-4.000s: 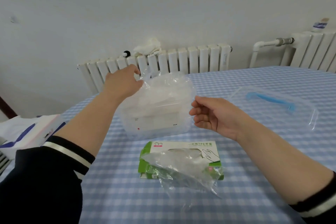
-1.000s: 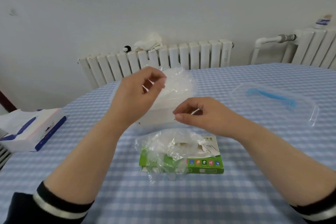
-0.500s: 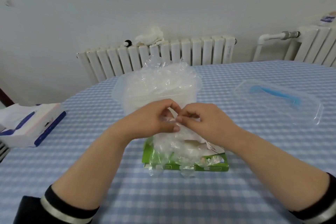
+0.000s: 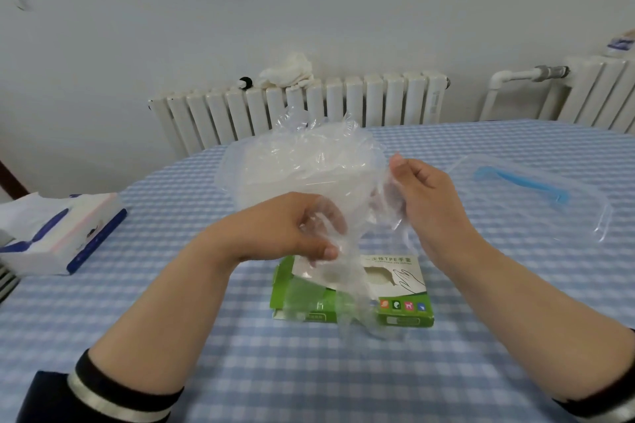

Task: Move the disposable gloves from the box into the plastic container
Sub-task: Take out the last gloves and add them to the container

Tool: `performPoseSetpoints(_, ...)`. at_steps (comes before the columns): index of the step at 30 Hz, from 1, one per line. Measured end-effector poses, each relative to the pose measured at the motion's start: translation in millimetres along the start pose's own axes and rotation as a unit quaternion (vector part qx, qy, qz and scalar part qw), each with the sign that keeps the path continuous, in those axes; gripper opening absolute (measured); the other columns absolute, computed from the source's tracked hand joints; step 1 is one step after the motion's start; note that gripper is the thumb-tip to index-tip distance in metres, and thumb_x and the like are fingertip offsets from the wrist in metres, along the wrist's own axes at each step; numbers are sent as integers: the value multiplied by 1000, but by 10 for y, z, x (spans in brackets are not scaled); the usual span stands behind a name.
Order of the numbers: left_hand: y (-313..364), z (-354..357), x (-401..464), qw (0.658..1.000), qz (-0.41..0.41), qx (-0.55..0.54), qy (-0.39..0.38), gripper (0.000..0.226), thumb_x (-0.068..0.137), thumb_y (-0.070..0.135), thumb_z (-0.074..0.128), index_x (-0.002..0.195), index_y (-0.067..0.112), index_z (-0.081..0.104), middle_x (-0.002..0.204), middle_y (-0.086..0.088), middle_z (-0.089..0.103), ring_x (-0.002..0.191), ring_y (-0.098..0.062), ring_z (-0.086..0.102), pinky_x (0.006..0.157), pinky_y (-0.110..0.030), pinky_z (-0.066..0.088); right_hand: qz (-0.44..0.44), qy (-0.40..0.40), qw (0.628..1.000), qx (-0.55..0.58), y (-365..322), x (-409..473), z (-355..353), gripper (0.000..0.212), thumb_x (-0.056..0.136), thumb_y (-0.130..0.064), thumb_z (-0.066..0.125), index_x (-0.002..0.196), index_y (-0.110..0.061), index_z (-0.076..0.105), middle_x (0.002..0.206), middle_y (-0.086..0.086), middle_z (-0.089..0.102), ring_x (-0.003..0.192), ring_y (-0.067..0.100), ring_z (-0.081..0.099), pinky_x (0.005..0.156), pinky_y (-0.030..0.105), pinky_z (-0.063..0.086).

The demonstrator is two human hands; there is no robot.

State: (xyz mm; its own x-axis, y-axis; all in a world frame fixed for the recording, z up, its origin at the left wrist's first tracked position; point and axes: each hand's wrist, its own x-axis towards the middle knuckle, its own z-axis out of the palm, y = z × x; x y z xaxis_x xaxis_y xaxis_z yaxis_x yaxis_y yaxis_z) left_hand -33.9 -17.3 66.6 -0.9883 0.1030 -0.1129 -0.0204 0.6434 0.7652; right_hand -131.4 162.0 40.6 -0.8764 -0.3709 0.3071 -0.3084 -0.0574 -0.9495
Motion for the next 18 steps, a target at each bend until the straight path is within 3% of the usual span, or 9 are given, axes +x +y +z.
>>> performPoseSetpoints(2, 2, -37, -20, 997, -5, 66, -43, 40, 81, 11, 78, 111, 31, 61, 85, 12, 70, 81, -2, 66, 77, -17, 51, 1, 22, 1000, 2, -30, 17, -12, 63, 99, -46, 46, 80, 14, 49, 67, 21, 53, 58, 24, 48, 62, 35, 40)
performPoseSetpoints(4, -11, -64, -40, 995, 2, 76, -68, 59, 76, 21, 83, 121, 42, 51, 108, 17, 68, 100, 4, 62, 88, -15, 48, 9, 32, 999, 10, -30, 39, -35, 60, 101, -39, 44, 80, 16, 52, 70, 20, 56, 55, 22, 58, 63, 35, 47)
performPoseSetpoints(7, 60, -47, -57, 997, 37, -58, -21, 67, 70, 45, 82, 127, 40, 48, 126, 13, 64, 116, -1, 59, 97, -19, 47, 4, 31, 999, 8, -64, 10, -28, 60, 100, -43, 43, 63, 3, 53, 57, 12, 60, 51, 17, 60, 62, 32, 48)
performPoseSetpoints(10, 185, 69, 9, 975, 54, -182, 119, 31, 80, 31, 70, 109, 19, 64, 101, 2, 75, 95, -10, 71, 83, -22, 54, 3, 40, 999, 2, -62, 4, -17, 57, 99, -45, 44, 64, -1, 57, 54, 12, 62, 47, 11, 59, 51, 22, 46)
performPoseSetpoints(12, 257, 156, 64, 952, 65, -198, 223, 6, 87, 13, 67, 93, 14, 69, 79, 2, 75, 76, -9, 71, 72, -18, 54, 15, 44, 999, 15, -61, 10, -14, 63, 97, -48, 45, 74, 9, 58, 63, 24, 62, 53, 20, 59, 56, 34, 53)
performPoseSetpoints(14, 336, 168, 105, 932, 75, -187, 301, 13, 92, 7, 62, 88, 18, 68, 71, 5, 72, 64, -5, 68, 64, -15, 52, 37, 38, 998, 42, -77, 14, -12, 62, 97, -50, 45, 71, 6, 57, 57, 22, 56, 51, 25, 54, 56, 36, 48)
performPoseSetpoints(18, 500, -64, 231, 924, 87, -51, 369, 10, 98, 17, 56, 99, 26, 58, 83, 7, 66, 52, -3, 61, 55, -13, 49, 92, 51, 990, 96, -131, 27, -38, 47, 97, -48, 44, 67, -13, 54, 39, -2, 43, 33, 10, 38, 39, 21, 34)
